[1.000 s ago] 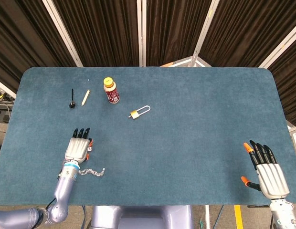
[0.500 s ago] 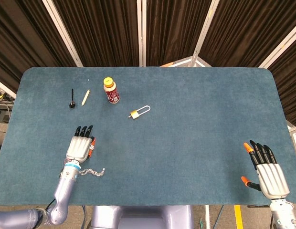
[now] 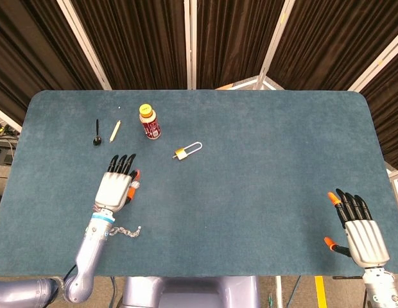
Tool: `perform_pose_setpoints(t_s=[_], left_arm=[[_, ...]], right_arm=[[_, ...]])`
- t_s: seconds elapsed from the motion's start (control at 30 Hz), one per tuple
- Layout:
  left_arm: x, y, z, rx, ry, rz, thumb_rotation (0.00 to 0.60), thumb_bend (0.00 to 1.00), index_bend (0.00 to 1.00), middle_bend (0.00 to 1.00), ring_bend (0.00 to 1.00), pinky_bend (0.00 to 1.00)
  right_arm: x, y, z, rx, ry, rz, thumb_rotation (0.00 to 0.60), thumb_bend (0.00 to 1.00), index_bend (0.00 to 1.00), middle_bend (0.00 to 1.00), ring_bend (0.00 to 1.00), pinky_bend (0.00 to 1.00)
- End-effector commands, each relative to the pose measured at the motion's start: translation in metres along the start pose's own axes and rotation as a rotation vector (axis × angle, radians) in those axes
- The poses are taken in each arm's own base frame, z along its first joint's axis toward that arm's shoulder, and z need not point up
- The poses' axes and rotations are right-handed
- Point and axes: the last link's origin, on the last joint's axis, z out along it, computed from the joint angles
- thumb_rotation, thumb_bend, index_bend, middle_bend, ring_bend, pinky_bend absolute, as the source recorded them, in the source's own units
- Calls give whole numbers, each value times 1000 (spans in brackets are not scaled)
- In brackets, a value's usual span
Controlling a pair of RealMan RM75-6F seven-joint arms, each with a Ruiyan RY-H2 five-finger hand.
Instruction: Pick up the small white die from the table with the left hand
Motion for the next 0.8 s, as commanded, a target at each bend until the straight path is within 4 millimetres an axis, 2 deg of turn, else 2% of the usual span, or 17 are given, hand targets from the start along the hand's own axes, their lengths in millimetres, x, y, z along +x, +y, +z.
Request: perform_pose_setpoints(t_s=[0.03, 0.3, 0.43, 0.53, 0.6, 0.73, 0.8], left_arm=[[14, 8, -2, -20, 59, -39, 600, 395, 11, 0, 0, 0], [14, -15, -27, 0, 75, -20, 600, 394, 10, 0, 0, 0], [7, -43, -58, 51, 75, -38, 600, 391, 9, 0, 0, 0], [4, -58, -74, 80, 69, -43, 600, 382, 5, 0, 0, 0], [3, -66, -84, 96, 67, -42, 600, 358, 1, 0, 0, 0], [2, -82, -101, 138, 53, -27, 600, 203, 0, 0, 0, 0], [4, -88, -109, 159, 47, -20, 600, 183, 0, 0, 0, 0]], right_arm=[[0, 0, 0, 1, -1, 0, 600, 63, 0, 0, 0, 0], [0, 0, -1, -3, 2, -6, 600, 63, 0, 0, 0, 0], [-1, 1, 0, -7, 0, -12, 600, 63, 0, 0, 0, 0], [-1, 1, 0, -8, 2, -13, 600, 63, 0, 0, 0, 0], [-1, 0, 0, -8, 3, -14, 600, 63, 0, 0, 0, 0], [-1, 0, 0, -8, 6, -16, 600, 63, 0, 0, 0, 0], [-1, -1, 0, -7, 6, -16, 600, 63, 0, 0, 0, 0]])
